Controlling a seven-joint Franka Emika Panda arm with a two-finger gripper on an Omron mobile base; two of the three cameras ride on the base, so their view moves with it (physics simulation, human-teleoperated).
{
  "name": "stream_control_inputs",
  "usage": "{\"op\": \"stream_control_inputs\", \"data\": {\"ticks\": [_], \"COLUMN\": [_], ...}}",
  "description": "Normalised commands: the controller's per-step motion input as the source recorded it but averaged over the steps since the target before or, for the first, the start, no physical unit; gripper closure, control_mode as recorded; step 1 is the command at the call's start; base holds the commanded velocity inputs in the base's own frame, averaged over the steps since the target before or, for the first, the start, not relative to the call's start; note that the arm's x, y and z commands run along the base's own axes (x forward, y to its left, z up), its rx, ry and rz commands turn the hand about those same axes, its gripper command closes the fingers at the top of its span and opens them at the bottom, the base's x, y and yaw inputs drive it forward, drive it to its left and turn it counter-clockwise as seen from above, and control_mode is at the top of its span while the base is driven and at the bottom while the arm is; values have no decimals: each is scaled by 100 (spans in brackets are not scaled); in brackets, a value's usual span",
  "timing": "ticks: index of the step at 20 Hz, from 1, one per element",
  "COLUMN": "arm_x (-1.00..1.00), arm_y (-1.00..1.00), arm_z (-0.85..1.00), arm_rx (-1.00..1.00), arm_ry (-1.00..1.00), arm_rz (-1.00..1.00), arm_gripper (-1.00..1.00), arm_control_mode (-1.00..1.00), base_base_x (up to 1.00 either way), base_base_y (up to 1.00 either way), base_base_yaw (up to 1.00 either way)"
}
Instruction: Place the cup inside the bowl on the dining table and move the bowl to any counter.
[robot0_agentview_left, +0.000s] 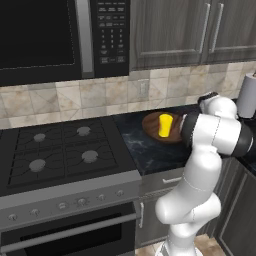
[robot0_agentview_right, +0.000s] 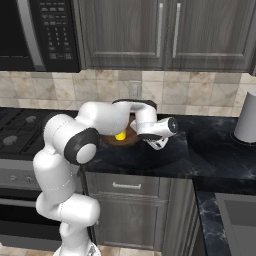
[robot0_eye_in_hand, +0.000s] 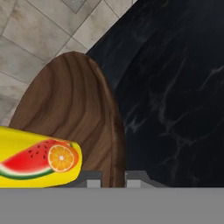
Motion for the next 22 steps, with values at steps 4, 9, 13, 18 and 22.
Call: {"op": "stream_control_inputs", "data": {"ticks": [4,9,13,18,22], "arm_x": [13,18,20,12,5], "arm_y": [0,0,0,0,0], "arm_z": [0,0,-4,-25,-33], "arm_rx": [-5,-7,-4,-2,-1], "arm_ry": [0,2,1,0,0], "arm_rz": [0,0,0,0,0], "arm_gripper": [100,100,100,100,100], "arm_control_mode": [-100,-100,-100,-100,-100], "base_base_x": [0,0,0,0,0], "base_base_y": [0,0,0,0,0], "base_base_yaw": [0,0,0,0,0]}}
